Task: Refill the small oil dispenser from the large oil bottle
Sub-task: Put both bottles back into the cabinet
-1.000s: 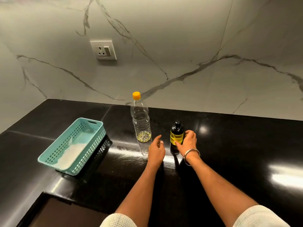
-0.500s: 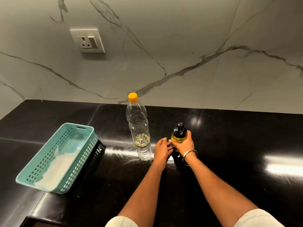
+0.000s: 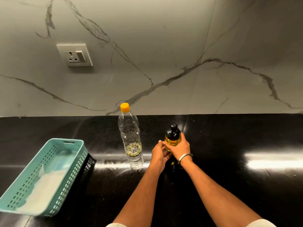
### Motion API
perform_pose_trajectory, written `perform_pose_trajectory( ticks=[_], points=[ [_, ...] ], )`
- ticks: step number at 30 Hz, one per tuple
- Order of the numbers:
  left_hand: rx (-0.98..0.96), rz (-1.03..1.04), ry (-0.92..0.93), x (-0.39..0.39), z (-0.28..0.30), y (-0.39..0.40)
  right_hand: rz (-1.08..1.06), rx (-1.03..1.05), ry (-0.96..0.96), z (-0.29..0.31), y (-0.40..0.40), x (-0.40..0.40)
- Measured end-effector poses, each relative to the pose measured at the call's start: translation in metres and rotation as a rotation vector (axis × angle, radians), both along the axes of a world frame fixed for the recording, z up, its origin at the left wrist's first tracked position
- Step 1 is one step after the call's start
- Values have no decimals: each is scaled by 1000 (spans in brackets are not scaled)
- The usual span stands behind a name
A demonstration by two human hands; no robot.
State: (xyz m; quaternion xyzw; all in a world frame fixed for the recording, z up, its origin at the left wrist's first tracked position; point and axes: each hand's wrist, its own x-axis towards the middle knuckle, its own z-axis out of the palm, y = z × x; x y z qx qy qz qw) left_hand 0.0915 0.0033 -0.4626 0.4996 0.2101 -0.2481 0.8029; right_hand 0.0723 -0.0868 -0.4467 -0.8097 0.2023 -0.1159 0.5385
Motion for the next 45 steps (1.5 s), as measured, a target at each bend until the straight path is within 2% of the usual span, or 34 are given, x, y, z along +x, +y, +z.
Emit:
perform_pose_trajectory(
  ticks=[9,22,33,45],
  points=[
    [-101,-84,-95,-20,53,-5,-73,-48,-102,68,5,-30],
    [-143,26,-349,-69,174,-21,-57,-220,-326,185,2,-65],
    [-195,111,-469,-121,271,-36,-38,-236,-390,282,-9,-109],
    [-200,144,-615,-146,361,-36,-22,-318,-427,378,-6,-135]
  ],
)
